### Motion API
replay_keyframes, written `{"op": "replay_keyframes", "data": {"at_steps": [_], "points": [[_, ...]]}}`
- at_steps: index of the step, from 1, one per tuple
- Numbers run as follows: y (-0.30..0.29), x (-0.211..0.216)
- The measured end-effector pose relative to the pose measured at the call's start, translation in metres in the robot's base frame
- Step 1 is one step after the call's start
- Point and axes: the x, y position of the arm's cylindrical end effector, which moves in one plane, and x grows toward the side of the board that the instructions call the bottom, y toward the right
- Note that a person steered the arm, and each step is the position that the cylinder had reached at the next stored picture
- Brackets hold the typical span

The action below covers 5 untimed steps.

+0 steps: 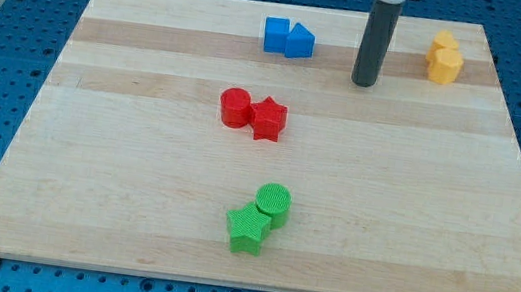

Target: Slightly move the blue blocks towards the left

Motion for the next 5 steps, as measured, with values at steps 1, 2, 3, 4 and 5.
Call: {"op": "replay_keyframes", "data": {"at_steps": [1,2,3,4,5], "points": [[-0.023,-0.040],[-0.028,-0.040],[-0.032,-0.045],[-0.040,-0.051],[-0.044,-0.051]]}}
